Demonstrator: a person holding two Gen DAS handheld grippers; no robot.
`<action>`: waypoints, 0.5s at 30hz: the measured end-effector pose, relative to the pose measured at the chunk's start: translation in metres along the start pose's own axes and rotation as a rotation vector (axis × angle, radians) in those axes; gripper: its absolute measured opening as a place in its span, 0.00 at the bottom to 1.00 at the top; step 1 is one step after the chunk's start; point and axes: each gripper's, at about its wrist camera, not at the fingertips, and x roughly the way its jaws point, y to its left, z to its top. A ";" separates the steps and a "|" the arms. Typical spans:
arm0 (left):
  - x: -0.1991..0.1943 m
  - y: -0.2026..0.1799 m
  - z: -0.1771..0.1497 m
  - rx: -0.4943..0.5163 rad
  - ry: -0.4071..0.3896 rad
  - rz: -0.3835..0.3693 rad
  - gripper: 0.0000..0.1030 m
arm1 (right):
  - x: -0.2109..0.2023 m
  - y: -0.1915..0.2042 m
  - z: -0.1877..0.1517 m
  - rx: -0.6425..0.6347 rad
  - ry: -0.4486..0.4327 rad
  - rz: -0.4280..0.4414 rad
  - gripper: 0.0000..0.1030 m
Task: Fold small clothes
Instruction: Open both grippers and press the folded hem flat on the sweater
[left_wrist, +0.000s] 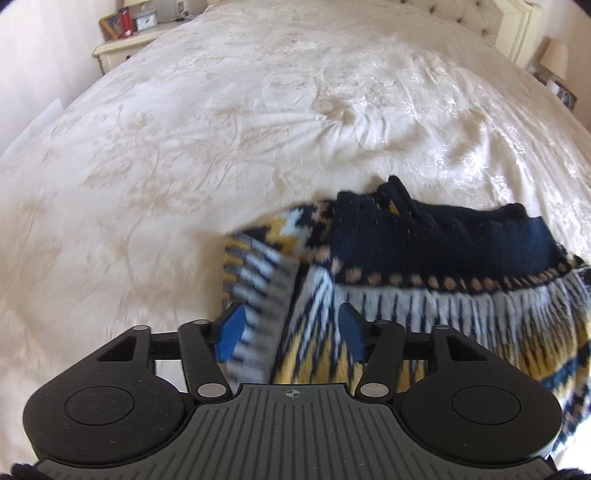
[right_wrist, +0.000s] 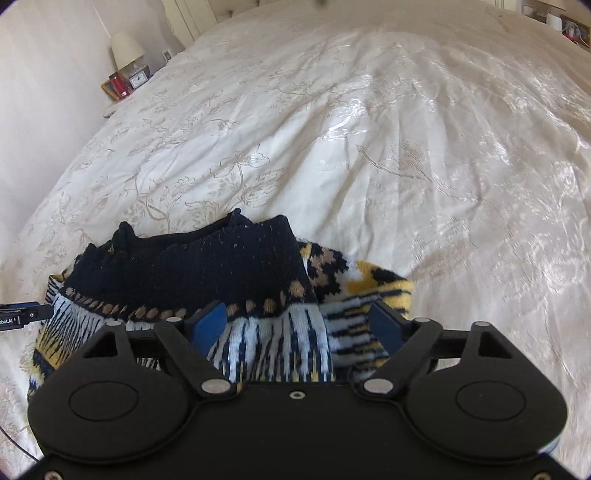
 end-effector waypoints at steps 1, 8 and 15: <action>-0.004 0.000 -0.007 -0.016 0.014 -0.008 0.60 | -0.007 -0.001 -0.007 0.017 0.002 0.001 0.90; -0.010 -0.012 -0.064 0.008 0.124 0.012 0.63 | -0.019 0.013 -0.053 -0.060 0.107 -0.109 0.93; 0.003 0.020 -0.079 -0.105 0.181 0.072 0.82 | -0.010 -0.011 -0.082 0.002 0.182 -0.227 0.95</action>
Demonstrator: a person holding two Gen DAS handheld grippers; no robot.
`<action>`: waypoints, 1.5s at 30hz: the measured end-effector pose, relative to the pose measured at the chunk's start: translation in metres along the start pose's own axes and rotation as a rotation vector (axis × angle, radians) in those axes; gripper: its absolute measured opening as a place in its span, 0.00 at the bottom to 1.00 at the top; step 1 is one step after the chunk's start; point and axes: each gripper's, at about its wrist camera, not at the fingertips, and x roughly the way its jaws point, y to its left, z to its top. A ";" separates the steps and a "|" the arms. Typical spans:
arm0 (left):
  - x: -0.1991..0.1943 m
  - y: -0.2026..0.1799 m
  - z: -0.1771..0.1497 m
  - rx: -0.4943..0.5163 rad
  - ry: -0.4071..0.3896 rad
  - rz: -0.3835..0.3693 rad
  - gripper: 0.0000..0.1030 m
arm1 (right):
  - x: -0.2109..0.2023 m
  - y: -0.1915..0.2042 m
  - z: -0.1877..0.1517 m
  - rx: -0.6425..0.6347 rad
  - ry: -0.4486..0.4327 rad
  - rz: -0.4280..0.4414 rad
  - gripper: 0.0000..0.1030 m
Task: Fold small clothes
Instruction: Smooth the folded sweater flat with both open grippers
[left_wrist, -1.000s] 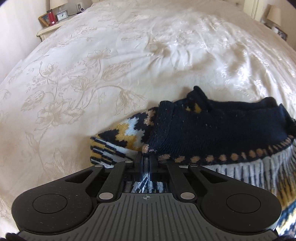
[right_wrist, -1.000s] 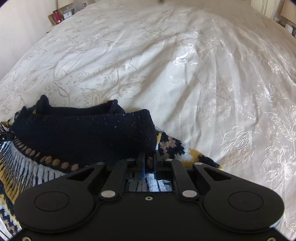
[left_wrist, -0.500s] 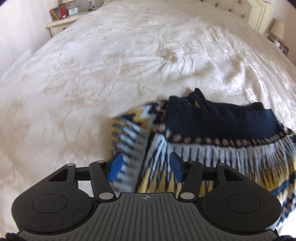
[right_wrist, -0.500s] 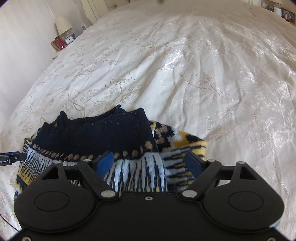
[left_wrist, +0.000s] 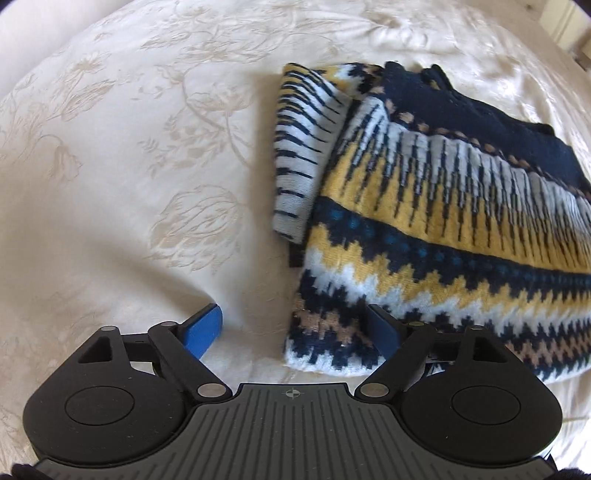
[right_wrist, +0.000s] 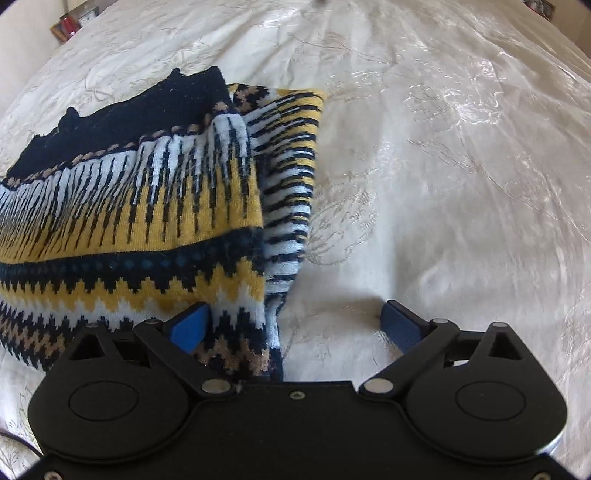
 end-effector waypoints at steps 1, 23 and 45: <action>-0.003 0.000 0.002 -0.002 0.002 0.001 0.81 | -0.002 0.000 0.001 0.004 0.000 0.003 0.95; -0.029 -0.140 0.044 0.161 -0.109 -0.098 0.81 | -0.036 -0.029 -0.043 0.244 -0.011 0.301 0.99; 0.039 -0.158 0.058 0.194 0.000 -0.007 1.00 | 0.005 -0.051 0.011 0.319 -0.023 0.567 1.00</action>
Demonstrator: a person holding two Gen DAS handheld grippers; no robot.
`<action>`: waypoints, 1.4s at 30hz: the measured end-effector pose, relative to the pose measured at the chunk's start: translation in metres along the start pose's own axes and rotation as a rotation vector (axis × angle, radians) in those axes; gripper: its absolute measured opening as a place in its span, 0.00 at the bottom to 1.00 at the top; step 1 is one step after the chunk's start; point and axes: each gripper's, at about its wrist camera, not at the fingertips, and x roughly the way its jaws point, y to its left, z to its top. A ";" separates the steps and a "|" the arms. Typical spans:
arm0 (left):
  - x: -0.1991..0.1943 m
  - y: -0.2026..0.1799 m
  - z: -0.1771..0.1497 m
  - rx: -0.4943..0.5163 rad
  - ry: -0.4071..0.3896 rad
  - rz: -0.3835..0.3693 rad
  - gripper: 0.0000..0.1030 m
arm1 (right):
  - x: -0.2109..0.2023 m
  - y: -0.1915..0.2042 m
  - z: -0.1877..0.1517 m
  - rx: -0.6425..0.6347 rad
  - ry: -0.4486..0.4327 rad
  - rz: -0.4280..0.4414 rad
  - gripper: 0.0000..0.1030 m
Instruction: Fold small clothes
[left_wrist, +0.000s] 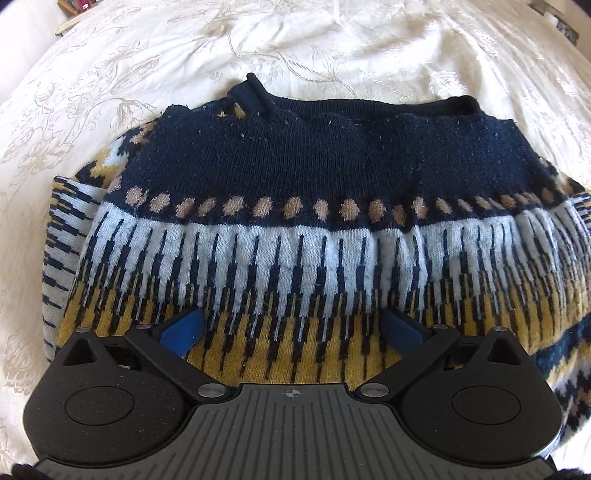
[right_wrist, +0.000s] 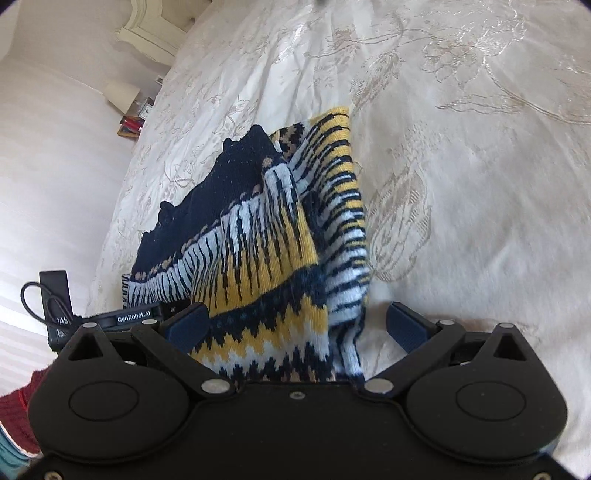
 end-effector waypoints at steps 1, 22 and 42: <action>0.001 0.000 0.000 -0.001 -0.002 0.000 1.00 | 0.005 -0.001 0.004 0.004 0.002 0.008 1.00; 0.035 -0.007 0.055 -0.056 0.018 0.031 1.00 | 0.021 -0.009 0.013 0.007 0.007 0.060 1.00; 0.032 -0.015 0.052 -0.051 0.005 0.032 1.00 | 0.053 -0.006 0.052 0.055 0.099 0.217 1.00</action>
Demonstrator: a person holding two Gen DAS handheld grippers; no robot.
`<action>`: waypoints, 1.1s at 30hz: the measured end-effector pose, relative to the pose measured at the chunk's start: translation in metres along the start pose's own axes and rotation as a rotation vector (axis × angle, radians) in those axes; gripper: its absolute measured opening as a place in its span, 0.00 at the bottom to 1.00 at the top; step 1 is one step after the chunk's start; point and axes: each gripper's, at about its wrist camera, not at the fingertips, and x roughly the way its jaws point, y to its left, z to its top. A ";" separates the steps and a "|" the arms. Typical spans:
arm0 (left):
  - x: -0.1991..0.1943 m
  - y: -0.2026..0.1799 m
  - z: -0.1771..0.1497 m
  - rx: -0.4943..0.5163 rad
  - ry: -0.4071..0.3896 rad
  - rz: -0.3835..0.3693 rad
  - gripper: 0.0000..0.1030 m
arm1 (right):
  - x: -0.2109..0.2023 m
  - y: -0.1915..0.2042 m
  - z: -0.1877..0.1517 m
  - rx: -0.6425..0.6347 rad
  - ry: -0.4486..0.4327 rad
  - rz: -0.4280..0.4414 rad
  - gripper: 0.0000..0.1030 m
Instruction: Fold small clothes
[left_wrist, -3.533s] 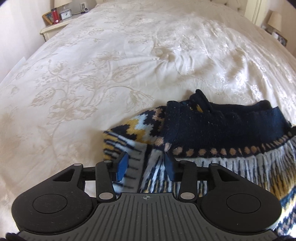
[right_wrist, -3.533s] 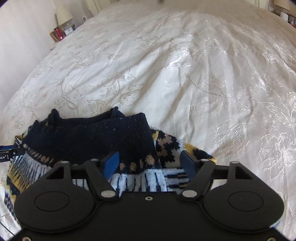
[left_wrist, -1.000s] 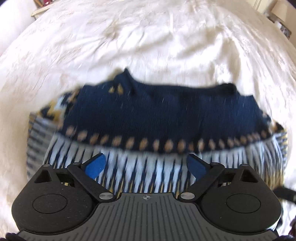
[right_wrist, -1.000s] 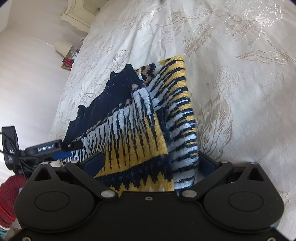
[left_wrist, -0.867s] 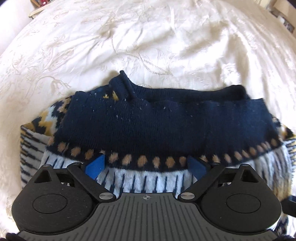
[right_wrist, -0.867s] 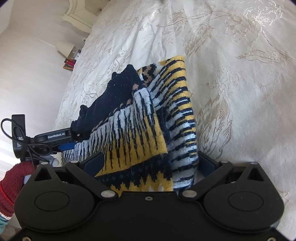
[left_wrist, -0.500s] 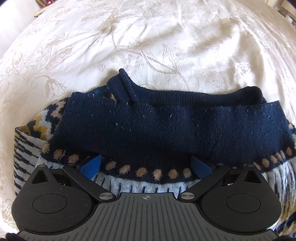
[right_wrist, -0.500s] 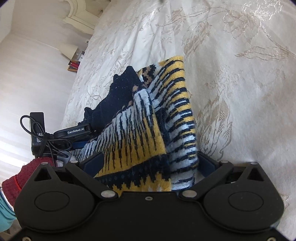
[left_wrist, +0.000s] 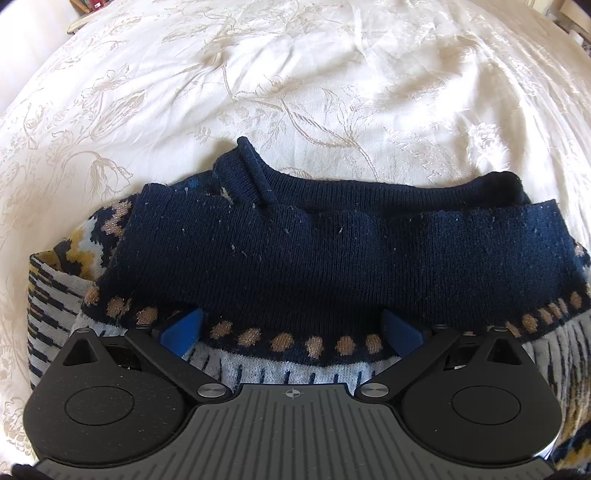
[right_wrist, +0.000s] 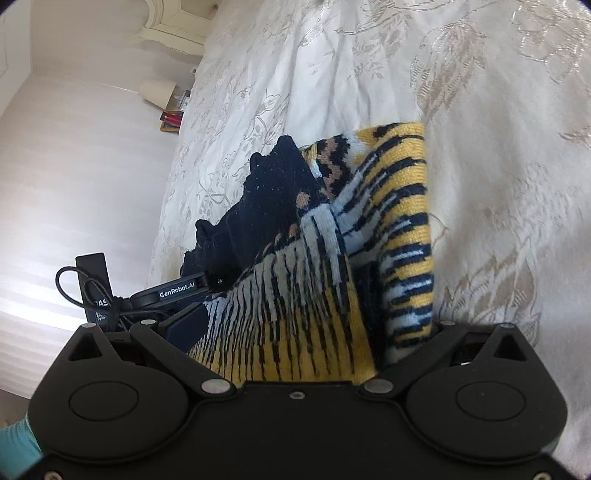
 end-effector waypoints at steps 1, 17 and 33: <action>-0.004 0.005 0.004 -0.003 0.003 -0.011 1.00 | 0.003 0.000 0.001 0.016 -0.006 -0.003 1.00; -0.069 0.017 -0.094 0.046 -0.038 -0.001 0.87 | -0.003 0.000 -0.004 0.020 0.009 0.006 0.99; -0.115 0.067 -0.101 -0.074 -0.067 -0.048 0.87 | -0.015 0.058 -0.016 -0.183 -0.006 -0.308 0.29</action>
